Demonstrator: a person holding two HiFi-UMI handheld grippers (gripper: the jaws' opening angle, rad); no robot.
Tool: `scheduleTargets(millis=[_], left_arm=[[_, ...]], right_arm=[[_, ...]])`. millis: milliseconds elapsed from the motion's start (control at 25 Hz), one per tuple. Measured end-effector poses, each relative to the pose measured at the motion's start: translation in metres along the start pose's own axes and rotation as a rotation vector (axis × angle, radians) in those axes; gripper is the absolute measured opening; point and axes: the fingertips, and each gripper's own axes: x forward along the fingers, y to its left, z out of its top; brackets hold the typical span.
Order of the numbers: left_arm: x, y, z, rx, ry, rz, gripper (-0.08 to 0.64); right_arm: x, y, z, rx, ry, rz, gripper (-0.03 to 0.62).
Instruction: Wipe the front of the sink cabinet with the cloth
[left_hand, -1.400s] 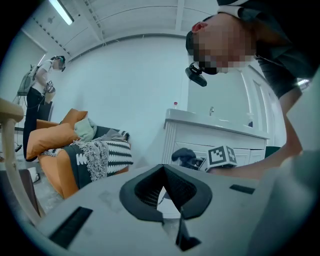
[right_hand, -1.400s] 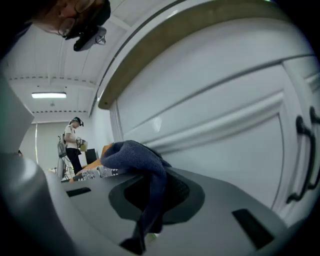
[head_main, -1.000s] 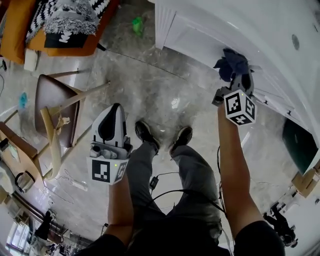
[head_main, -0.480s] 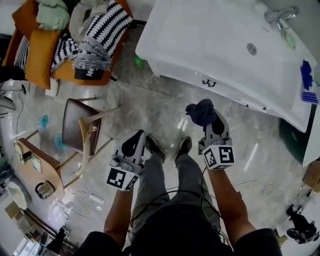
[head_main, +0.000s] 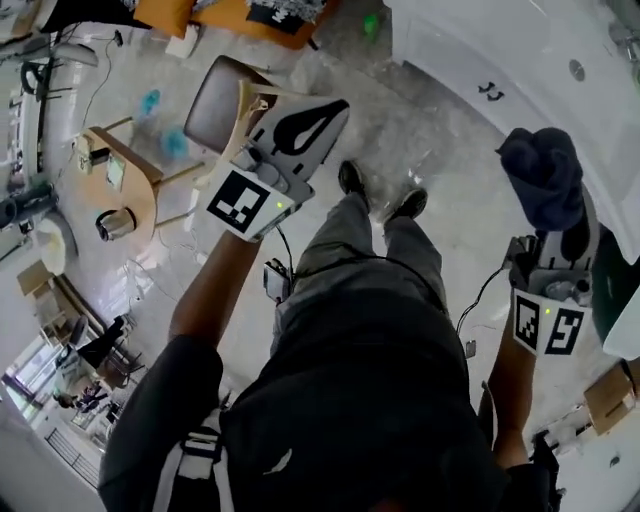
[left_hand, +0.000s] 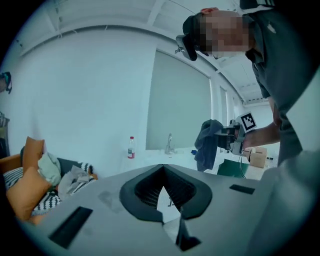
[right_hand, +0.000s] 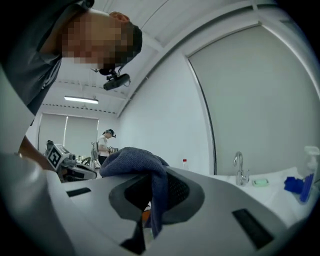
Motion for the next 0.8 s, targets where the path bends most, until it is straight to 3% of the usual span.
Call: scheduleTargets(millis=[280, 480, 600, 800], left_arm=[[-0.088, -0.016, 0.084, 0.053, -0.118, 0.15, 0.003], [-0.134, -0.037, 0.112, 0.074, -0.204, 0.249, 0.003], [-0.145, -0.047, 0.124, 0.045, -0.262, 0.265, 0.003], [-0.152, -0.064, 0.143, 0.067, -0.291, 0.271, 0.003]], right_arm=[[-0.041, 0.005, 0.082, -0.061, -0.088, 0.079, 0.028], [-0.06, 0.015, 0.102, -0.09, -0.117, 0.131, 0.028], [-0.07, 0.019, 0.113, -0.102, -0.135, 0.145, 0.028], [-0.086, 0.023, 0.127, -0.083, -0.142, 0.15, 0.028]])
